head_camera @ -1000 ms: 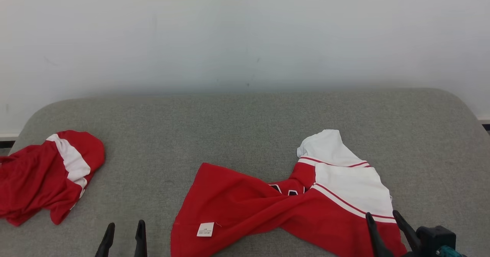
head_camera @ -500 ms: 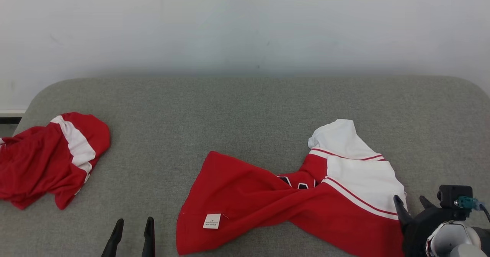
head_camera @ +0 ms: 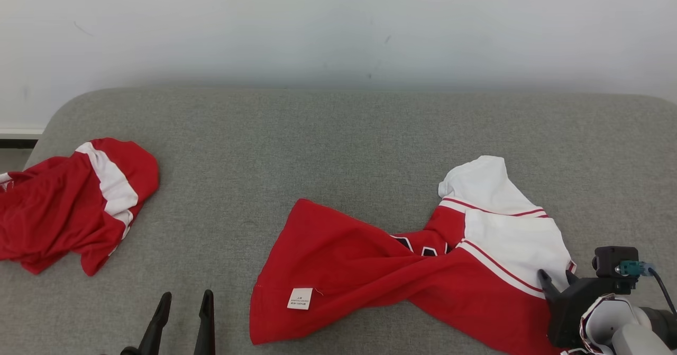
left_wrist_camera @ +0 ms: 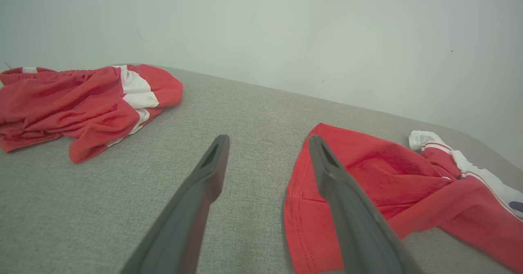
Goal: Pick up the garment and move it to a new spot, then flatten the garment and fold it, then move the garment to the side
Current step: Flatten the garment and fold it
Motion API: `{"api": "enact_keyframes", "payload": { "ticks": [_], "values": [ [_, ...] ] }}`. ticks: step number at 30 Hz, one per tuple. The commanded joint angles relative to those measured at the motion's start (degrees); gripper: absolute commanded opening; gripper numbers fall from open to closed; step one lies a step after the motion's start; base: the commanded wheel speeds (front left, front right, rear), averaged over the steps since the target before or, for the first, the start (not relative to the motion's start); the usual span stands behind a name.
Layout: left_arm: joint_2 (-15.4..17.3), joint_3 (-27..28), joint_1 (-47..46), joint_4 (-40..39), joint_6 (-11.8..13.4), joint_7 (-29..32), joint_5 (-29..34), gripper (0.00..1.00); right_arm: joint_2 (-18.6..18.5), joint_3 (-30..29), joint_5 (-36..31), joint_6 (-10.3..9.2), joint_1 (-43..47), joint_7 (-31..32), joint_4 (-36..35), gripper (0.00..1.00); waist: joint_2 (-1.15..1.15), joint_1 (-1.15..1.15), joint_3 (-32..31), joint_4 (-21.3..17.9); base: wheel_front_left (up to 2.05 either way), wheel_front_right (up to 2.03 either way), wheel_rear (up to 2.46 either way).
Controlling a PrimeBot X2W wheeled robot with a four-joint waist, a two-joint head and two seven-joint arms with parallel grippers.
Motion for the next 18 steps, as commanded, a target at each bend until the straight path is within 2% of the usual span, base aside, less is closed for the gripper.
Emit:
{"api": "enact_keyframes", "payload": {
  "ticks": [1, 3, 4, 5, 12, 18],
  "values": [
    [-0.05, 0.38, -0.53, 0.05, 0.07, -0.04, -0.1, 1.0, -0.66, 0.41, 0.66, -0.13, -0.67, -0.56, 0.92, 0.53, -0.01, -0.01, 0.08, -0.19, 0.0, 0.0, 0.0],
    [-0.05, 0.43, -0.58, 0.0, 0.07, -0.04, -0.08, 1.0, -0.8, 0.64, 0.83, -0.13, -0.82, -0.84, 1.27, 0.49, -0.01, -0.01, 0.11, -0.24, 0.0, 0.0, 0.0],
    [-0.05, 0.45, -0.62, -0.01, 0.06, -0.04, -0.07, 1.0, -0.91, 0.91, 1.13, -0.13, -1.0, -0.98, 1.7, 0.34, -0.01, -0.01, 0.12, -0.29, 0.0, 0.0, 0.0],
    [-0.05, 0.45, -0.65, -0.04, 0.05, -0.04, -0.05, 1.0, -1.03, 1.19, 1.15, -0.13, -1.22, -1.4, 2.02, 0.0, -0.01, -0.01, 0.13, -0.34, 0.0, 0.0, 0.0],
    [-0.04, -0.3, -0.24, 0.13, 0.02, -0.04, -0.13, 1.0, -2.08, 2.27, 1.48, -0.13, -0.51, -7.0, 0.95, 0.0, -0.01, -0.01, -0.54, -0.27, 0.0, 0.0, 0.0],
    [-0.04, -0.1, 1.25, -0.2, 0.23, -0.04, -0.28, 1.0, -3.1, 1.75, 1.07, -0.13, 6.67, -12.68, -7.77, 0.0, -0.01, -0.01, -1.39, -0.89, 0.0, 0.0, 0.0]
  ]
}}
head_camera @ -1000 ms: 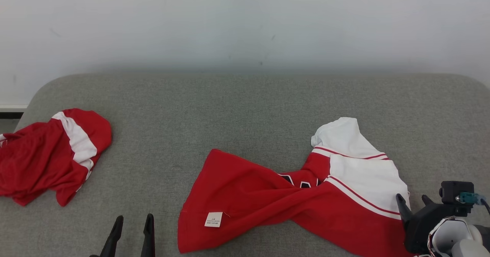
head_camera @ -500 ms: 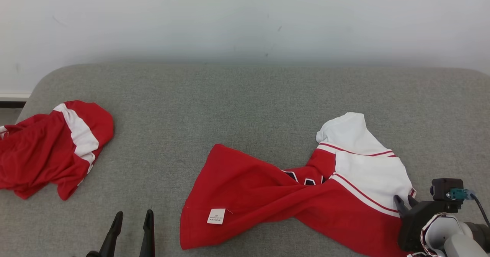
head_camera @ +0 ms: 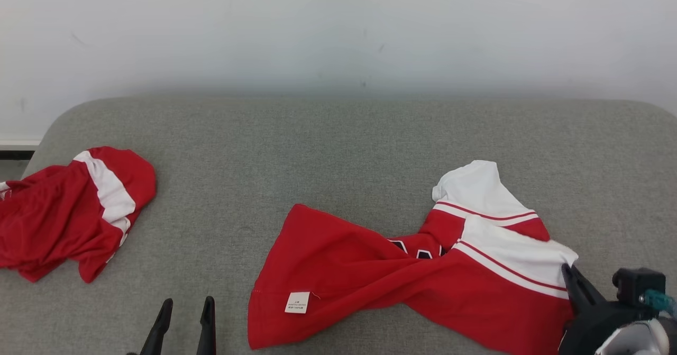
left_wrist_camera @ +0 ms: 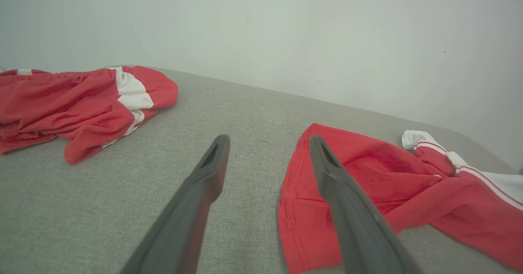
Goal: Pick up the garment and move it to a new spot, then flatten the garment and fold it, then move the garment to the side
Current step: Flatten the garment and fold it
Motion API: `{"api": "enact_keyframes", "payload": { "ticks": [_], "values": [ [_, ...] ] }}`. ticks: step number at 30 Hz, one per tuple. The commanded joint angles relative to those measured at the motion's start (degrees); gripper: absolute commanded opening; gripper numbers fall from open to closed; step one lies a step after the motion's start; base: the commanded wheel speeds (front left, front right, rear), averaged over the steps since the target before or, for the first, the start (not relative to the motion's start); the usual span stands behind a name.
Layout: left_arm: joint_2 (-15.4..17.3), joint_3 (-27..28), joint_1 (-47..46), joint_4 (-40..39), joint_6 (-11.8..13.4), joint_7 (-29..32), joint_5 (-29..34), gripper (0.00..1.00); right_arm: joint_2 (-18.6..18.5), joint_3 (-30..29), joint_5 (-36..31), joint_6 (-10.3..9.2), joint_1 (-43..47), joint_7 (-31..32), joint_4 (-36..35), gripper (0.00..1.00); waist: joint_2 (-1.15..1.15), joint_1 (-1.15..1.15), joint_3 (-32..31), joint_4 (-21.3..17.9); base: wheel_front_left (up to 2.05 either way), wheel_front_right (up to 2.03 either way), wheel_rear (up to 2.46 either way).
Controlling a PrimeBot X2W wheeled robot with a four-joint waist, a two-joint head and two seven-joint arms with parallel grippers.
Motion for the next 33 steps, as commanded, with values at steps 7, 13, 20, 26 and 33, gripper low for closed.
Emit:
{"api": "enact_keyframes", "payload": {
  "ticks": [7, 13, 20, 26, 33],
  "values": [
    [-0.02, 0.32, 1.29, -0.56, 0.5, -0.04, -0.73, 1.0, 0.29, -1.24, -2.78, -0.13, 12.79, -2.27, -13.34, 0.0, -0.01, -0.01, -0.39, -1.83, 0.0, 0.0, 0.0],
    [-0.03, -0.17, 0.53, -0.38, 0.71, -0.04, -0.95, 1.0, 2.08, -1.28, -3.55, -0.13, 18.52, 2.28, -16.59, 0.0, -0.01, -0.01, -0.15, -2.31, 0.0, 0.0, 0.0],
    [-0.03, -0.14, 0.54, 0.27, 0.77, -0.04, -0.79, 1.0, 3.73, -6.57, -6.57, -0.13, 17.77, 5.86, -15.64, 1.0, -0.01, -0.01, -0.65, -1.8, 0.0, 0.0, 0.0],
    [-0.03, 0.33, 1.67, 0.66, 1.1, -0.04, -0.71, 1.0, 5.57, -12.35, -10.38, -0.13, 17.02, 6.76, -16.4, 1.0, -0.01, -0.01, -1.81, -1.33, 0.0, 0.0, 0.0],
    [-0.03, 0.78, 2.7, 0.66, 1.32, -0.04, -0.85, 1.0, 8.97, -15.45, -13.69, -0.13, 15.68, 3.57, -21.45, 1.0, -0.01, -0.01, -3.21, -1.13, 0.0, 0.0, 0.0]
  ]
}}
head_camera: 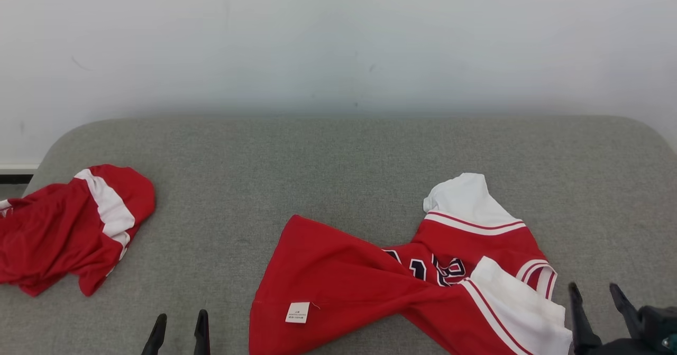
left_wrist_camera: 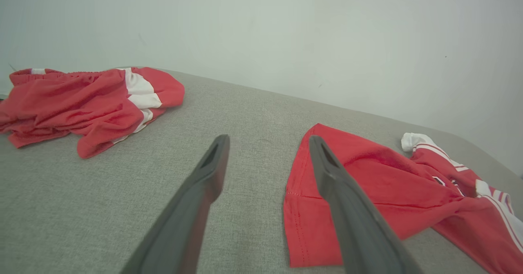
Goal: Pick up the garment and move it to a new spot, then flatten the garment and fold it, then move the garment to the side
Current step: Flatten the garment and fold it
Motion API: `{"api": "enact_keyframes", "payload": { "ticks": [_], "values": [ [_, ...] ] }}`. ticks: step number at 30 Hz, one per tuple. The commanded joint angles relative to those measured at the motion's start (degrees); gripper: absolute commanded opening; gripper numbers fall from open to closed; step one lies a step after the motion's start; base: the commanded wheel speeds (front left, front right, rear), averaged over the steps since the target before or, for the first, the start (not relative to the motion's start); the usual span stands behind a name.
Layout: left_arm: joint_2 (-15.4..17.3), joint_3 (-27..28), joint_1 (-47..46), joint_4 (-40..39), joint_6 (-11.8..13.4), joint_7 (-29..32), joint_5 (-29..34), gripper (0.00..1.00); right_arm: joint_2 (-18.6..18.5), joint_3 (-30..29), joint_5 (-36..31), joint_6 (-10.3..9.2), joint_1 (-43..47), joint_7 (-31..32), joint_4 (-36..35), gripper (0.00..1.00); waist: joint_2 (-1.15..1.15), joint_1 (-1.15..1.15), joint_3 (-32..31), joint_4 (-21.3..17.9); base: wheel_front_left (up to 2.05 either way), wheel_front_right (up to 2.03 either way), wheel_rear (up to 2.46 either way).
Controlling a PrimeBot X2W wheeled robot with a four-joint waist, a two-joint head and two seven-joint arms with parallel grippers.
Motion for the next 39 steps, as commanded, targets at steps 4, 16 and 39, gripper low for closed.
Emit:
{"api": "enact_keyframes", "payload": {
  "ticks": [4, 16, 39],
  "values": [
    [-0.01, 0.36, 1.15, 0.5, 0.42, -0.04, -0.15, 1.0, 1.91, 2.16, -1.09, -0.13, -1.3, -4.63, -2.25, 1.0, 0.0, 0.0, -1.54, -0.45, 0.0, 0.0, 0.0],
    [-0.01, 1.34, -1.39, 4.99, 0.26, -0.04, 1.76, 1.0, 2.39, 9.67, 0.39, -0.13, -5.23, -11.08, 2.57, 1.0, 0.0, 0.0, -4.38, -1.86, 0.0, 0.0, 0.0],
    [-0.01, 1.24, -1.82, 6.74, -0.52, -0.04, 1.45, 1.0, 1.54, 10.39, 1.98, -0.13, -5.54, -11.18, 5.07, 1.0, 0.0, 0.0, -3.78, -2.07, 0.0, 0.0, 0.0]
  ]
}}
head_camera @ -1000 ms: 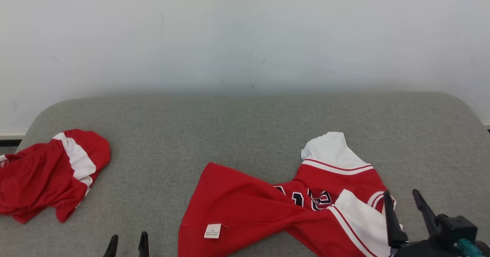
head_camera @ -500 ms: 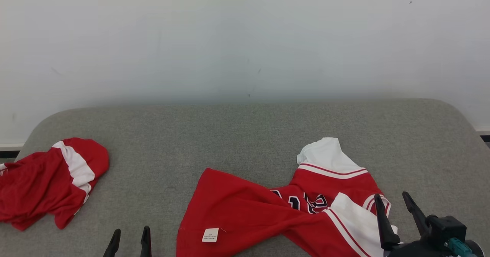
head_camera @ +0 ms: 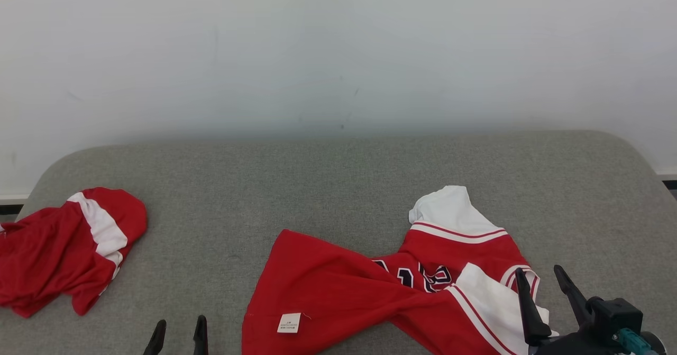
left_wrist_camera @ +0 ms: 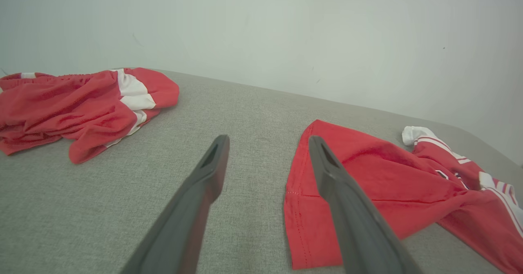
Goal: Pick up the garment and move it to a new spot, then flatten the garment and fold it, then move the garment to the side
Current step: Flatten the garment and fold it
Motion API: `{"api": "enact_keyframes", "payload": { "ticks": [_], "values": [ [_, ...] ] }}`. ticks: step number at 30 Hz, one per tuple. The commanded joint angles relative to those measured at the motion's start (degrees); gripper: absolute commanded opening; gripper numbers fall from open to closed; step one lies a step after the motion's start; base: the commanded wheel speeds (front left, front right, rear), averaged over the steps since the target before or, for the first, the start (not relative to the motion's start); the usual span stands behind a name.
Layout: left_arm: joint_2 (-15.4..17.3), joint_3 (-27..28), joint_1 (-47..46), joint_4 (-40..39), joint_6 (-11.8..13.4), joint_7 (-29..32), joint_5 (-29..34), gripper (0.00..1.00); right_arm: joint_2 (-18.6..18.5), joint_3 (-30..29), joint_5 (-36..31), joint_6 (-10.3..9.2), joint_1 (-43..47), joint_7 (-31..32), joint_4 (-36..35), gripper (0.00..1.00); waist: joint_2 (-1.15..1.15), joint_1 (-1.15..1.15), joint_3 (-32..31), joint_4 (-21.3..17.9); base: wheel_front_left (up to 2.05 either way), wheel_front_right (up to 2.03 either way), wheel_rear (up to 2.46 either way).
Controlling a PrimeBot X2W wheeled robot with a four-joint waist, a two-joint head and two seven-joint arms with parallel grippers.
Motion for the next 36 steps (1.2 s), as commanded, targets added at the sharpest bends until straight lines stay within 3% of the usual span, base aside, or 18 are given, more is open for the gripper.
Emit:
{"api": "enact_keyframes", "payload": {
  "ticks": [1, 11, 17, 21, 25, 36],
  "values": [
    [-0.01, 0.15, 0.36, 0.12, -0.19, -0.04, -0.01, 1.0, 0.01, 0.03, 0.15, -0.13, -0.26, -0.11, 0.01, 1.0, 0.0, 0.0, 0.06, -0.02, 0.0, 0.0, 0.0],
    [-0.01, -2.37, -2.67, 4.25, -0.7, 0.13, -2.14, 1.0, -0.89, -0.8, 1.4, -0.13, -0.97, 2.22, 0.63, 1.0, 0.0, 0.0, 1.7, -0.35, 0.0, 0.0, 0.0],
    [0.07, -5.19, -9.81, 13.65, -0.7, 6.67, -3.09, 1.0, -1.81, -2.58, 2.78, -0.13, -2.62, 9.11, 4.81, 1.0, 0.0, 0.0, 4.26, -1.24, 0.0, 0.0, 0.0],
    [0.03, -6.11, -14.62, 19.57, 1.33, 10.39, -2.94, 1.0, -1.87, -3.39, 2.97, -0.13, -3.67, 11.29, 6.49, 1.0, 0.0, 0.0, 5.99, -2.2, 0.0, 0.0, 0.0],
    [0.07, -7.07, -18.53, 23.24, 1.8, 11.95, -2.95, 1.0, -1.63, -3.03, 3.19, -0.13, -4.79, 11.35, 6.73, 1.0, 0.0, 0.0, 7.93, -3.34, 0.0, 0.0, 0.0],
    [0.74, -9.87, -21.98, 31.26, 4.89, 15.96, -0.58, 1.0, -1.32, -2.55, 3.82, -0.13, -6.03, 10.15, 7.45, 1.0, 0.0, 0.0, 9.73, -4.59, 0.0, 0.0, 0.0]
  ]
}}
